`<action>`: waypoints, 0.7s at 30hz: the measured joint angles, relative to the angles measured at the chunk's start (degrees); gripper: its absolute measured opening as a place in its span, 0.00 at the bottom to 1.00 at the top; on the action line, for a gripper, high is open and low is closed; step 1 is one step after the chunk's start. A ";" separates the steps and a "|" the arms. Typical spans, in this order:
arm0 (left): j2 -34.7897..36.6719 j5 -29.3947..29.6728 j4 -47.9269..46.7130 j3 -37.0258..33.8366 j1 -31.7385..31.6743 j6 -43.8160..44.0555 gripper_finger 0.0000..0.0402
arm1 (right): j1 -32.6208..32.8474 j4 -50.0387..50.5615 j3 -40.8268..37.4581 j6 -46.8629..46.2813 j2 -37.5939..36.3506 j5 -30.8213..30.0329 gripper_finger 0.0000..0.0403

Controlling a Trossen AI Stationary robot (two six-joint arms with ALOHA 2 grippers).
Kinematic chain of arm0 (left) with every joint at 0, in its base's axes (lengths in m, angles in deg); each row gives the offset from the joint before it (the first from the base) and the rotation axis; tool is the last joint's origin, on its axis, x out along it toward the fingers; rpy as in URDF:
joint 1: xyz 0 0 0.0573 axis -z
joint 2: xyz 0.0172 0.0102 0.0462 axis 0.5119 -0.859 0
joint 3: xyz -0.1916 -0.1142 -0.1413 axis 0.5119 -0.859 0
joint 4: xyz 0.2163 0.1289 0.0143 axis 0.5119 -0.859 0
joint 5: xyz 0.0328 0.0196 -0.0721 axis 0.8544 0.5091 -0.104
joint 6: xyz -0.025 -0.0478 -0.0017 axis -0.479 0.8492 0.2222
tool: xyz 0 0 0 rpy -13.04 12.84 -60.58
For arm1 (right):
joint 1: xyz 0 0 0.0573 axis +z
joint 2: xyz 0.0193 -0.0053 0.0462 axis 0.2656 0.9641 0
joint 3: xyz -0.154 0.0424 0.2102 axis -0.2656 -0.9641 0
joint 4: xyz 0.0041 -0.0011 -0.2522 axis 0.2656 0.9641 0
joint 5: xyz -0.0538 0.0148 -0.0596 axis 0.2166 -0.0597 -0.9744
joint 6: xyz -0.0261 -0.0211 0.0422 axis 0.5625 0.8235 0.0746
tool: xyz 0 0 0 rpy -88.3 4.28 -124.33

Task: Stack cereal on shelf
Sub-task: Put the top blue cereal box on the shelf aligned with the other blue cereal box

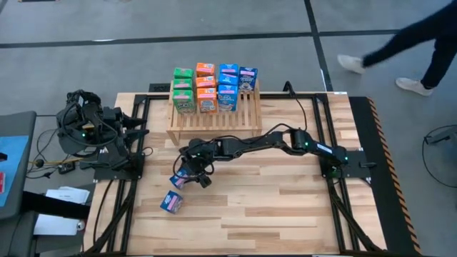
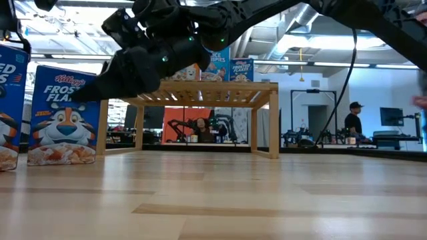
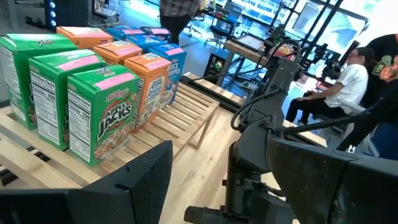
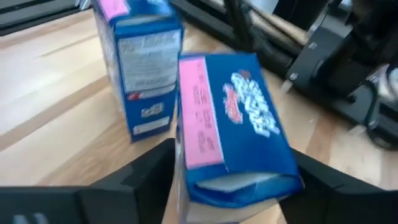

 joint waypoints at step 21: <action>0.00 -0.14 -0.64 0.00 0.00 0.61 0.62 | -1.94 7.06 -0.11 -15.59 -6.52 0.71 0.34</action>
